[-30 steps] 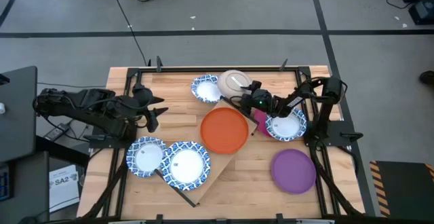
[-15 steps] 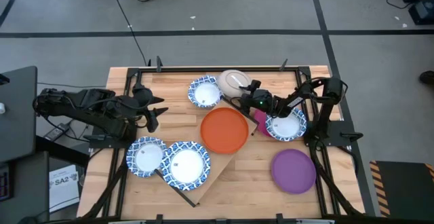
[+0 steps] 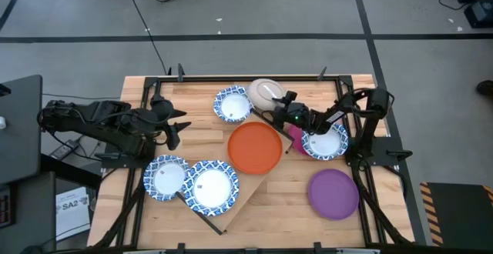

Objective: Place and stack plates onto a shelf
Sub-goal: Stack the gray plate on top of the orange plate on the shelf

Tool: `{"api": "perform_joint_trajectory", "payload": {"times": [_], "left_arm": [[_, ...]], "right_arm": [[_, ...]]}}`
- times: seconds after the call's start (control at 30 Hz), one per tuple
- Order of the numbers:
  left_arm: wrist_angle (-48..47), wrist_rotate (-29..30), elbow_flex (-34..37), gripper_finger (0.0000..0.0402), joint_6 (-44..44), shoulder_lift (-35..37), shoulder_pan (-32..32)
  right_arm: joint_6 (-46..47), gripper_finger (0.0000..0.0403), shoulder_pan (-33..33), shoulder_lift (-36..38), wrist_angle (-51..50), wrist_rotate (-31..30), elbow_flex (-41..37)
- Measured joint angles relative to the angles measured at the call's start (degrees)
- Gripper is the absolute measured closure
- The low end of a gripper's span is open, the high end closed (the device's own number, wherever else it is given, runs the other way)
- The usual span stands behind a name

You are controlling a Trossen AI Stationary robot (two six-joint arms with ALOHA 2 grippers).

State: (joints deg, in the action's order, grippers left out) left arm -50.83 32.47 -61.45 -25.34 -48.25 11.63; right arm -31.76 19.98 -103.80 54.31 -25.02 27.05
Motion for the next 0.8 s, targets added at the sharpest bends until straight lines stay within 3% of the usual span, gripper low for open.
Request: {"api": "perform_joint_trajectory", "payload": {"times": [0.3, 0.8], "left_arm": [[0.10, 0.00, 0.00, 0.0212, 0.00, 0.00, 0.01], [0.09, 0.01, 0.00, 0.0212, 0.00, 0.00, -0.01]], "right_arm": [[-1.45, 0.0153, -2.89, -0.12, -0.26, -5.44, -0.09], [-2.13, 0.0165, -4.53, -0.12, 1.15, -8.21, -0.09]]}}
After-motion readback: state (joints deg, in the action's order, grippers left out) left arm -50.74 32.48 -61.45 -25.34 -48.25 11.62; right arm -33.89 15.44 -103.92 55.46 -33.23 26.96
